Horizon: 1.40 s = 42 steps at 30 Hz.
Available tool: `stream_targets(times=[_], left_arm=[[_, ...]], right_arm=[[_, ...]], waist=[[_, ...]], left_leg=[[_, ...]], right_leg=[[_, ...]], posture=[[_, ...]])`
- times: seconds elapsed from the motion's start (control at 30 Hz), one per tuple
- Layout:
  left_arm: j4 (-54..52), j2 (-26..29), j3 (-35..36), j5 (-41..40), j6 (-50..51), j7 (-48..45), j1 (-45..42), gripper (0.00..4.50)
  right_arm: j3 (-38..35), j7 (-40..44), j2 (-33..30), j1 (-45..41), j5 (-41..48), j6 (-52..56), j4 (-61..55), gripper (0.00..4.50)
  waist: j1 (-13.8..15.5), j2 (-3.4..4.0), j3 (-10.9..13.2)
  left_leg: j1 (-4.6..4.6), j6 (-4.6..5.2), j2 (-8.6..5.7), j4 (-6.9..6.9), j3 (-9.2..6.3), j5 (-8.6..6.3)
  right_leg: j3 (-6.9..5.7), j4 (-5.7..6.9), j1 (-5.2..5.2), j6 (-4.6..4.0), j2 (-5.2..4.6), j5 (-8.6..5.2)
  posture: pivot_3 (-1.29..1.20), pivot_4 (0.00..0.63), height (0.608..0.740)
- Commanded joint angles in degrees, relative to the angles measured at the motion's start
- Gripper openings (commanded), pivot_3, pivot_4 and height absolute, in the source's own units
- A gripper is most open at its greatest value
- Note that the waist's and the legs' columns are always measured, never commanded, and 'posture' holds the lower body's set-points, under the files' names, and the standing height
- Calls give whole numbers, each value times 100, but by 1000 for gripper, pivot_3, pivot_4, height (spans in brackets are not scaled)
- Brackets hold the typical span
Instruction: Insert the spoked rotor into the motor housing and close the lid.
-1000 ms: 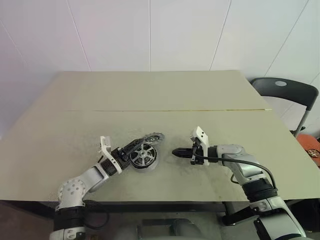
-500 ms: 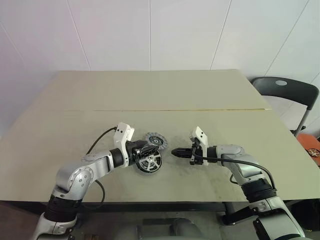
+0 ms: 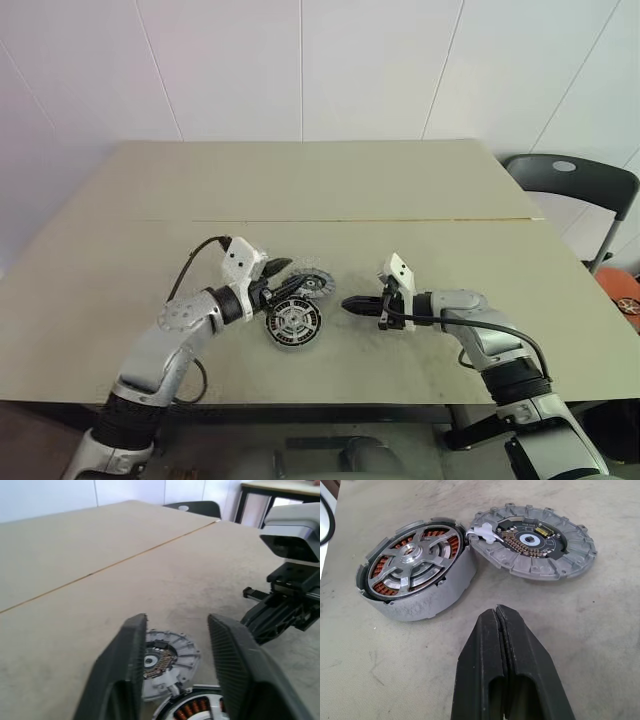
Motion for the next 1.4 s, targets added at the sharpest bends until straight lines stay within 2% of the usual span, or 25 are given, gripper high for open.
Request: stream_targets(times=[0.03, 0.1, 0.13, 0.3, 0.47, 0.6, 0.67, 0.8, 0.9, 1.1, 1.17, 1.2, 1.27, 1.4], left_arm=[[366, -115, -207, 396, -833, -437, 86, 828], [517, -172, -320, 553, -1004, -558, 98, 116], [520, -166, -373, 553, -914, -634, 89, 26], [461, -7, -584, 476, -115, -1003, 143, 26], [701, 266, -880, 1048, 529, -842, 66, 26], [801, 41, -640, 1134, 136, -559, 3, 26], [815, -350, -129, 795, -88, -264, -81, 26], [457, -719, 619, 123, -401, -313, -89, 26], [242, -533, 731, 155, -483, -489, 123, 26], [-49, -74, 854, 154, -734, -921, 824, 26], [-6, 172, 862, 469, -1210, -1062, 1102, 26], [102, 321, 838, 743, -1500, -1063, 1217, 6], [161, 374, 973, 782, -1721, -995, 1402, 0], [-155, 351, 1190, 623, -1763, -857, 1641, 0]], right_arm=[[-24, -13, 43, -96, -6, -103, -29, 0], [-17, -14, 48, -96, -9, -103, -35, 0], [-18, -14, 48, -94, -2, -92, -54, 0], [0, -5, 37, -83, -29, -99, -47, 0], [0, 7, 61, -99, -31, -86, -54, 0], [-73, 3, 120, -118, 55, -86, -80, 0], [-250, 24, 227, -188, 353, 136, -231, 0], [-315, 147, 252, -412, 652, 418, -552, 0], [-69, 398, 195, -621, 675, 487, -853, 0], [937, 1200, -130, -1116, -61, -267, -868, 0], [1230, 1653, -286, -1323, -182, -413, -849, 0], [1350, 1827, -343, -1438, -266, -505, -810, 184], [1575, 2058, -396, -1696, -514, -850, -655, 601], [1868, 2311, -355, -2068, -918, -1373, -413, 1894]], waist=[[-4, 0, 0], [-3, 0, 0], [-3, 0, 0], [-7, 0, 0], [-11, 3, -4], [-12, 6, -4], [-17, 2, -1], [-14, 3, 1], [-17, 3, 1], [-7, 3, 2], [-10, 4, 2], [-11, 4, 2], [-18, 7, 4], [-8, 5, 4]], left_leg=[[1, 0, 0, 0, 0, 0], [2, 0, 1, 2, 0, 0], [2, 0, 1, 3, 1, 0], [1, 1, 1, 5, -1, 0], [9, 1, 2, 6, -4, 0], [54, 1, 3, 4, -4, 0], [102, 1, 4, 0, -2, -1], [99, 1, 10, 6, -4, 0], [93, 1, 9, -2, -3, -1], [87, 2, 11, -21, -5, -3], [85, 2, 10, -18, -6, -3], [85, 2, 10, -17, -5, -3], [88, 2, 9, -16, -5, -3], [92, 2, 10, -14, -2, -3]], right_leg=[[0, 1, 1, 0, 1, 0], [0, 2, 2, 0, 2, 0], [0, 2, 2, 0, 2, 0], [-1, 3, 3, 1, 2, 1], [-3, 5, 13, 4, 3, 2], [-4, 4, 55, 3, 3, 1], [-3, 0, 99, 1, 2, -1], [-3, 4, 97, 0, 5, 0], [-3, 0, 90, 4, 4, 2], [-7, -10, 79, 2, 2, 1], [-12, -11, 81, 1, -4, 0], [-11, -13, 81, 0, -7, 0], [-10, -15, 84, -12, -12, -6], [-10, -14, 84, -21, -22, -11]], posture=[[0, 0, 740], [0, 0, 740], [0, 0, 740], [0, 0, 740], [0, 0, 740], [0, 0, 740], [0, 0, 740], [0, 0, 740], [0, 0, 740], [0, 0, 740], [0, 0, 740], [0, 0, 740], [0, 0, 740], [0, 0, 740]])
